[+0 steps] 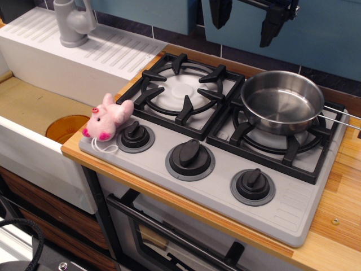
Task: Put pan on stove and put stuffedpig in pan
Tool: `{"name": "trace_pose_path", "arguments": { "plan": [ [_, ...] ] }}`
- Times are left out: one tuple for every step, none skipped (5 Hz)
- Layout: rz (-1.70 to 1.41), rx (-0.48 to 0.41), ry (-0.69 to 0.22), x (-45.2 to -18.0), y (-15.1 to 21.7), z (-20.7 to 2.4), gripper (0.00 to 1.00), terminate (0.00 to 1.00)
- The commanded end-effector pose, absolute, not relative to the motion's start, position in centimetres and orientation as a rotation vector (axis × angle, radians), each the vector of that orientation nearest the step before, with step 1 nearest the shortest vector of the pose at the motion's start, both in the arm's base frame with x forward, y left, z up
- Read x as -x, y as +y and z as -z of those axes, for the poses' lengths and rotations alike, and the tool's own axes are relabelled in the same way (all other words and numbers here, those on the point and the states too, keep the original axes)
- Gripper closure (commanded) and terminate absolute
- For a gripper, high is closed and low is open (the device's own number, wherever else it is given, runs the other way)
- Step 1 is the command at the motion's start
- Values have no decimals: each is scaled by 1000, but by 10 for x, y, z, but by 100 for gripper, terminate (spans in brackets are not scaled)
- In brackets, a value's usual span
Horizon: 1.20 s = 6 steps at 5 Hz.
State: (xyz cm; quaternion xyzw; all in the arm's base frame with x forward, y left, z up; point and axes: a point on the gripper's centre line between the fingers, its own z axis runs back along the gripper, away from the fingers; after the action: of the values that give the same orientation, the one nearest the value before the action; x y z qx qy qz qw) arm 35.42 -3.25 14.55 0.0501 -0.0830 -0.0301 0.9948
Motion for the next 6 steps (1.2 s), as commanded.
{"name": "trace_pose_path", "arguments": {
  "plan": [
    [60,-100,-166,-354,-33,-146,0,0],
    [65,-86,-216,-361,-35,-119,0,0],
    [69,-60,-244,-366,-37,-100,0,0],
    [75,-44,-269,-368,-36,-85,0,0],
    [77,-40,-277,-367,-34,-78,0,0],
    [78,-47,-292,-366,-36,-69,0,0]
  ]
}}
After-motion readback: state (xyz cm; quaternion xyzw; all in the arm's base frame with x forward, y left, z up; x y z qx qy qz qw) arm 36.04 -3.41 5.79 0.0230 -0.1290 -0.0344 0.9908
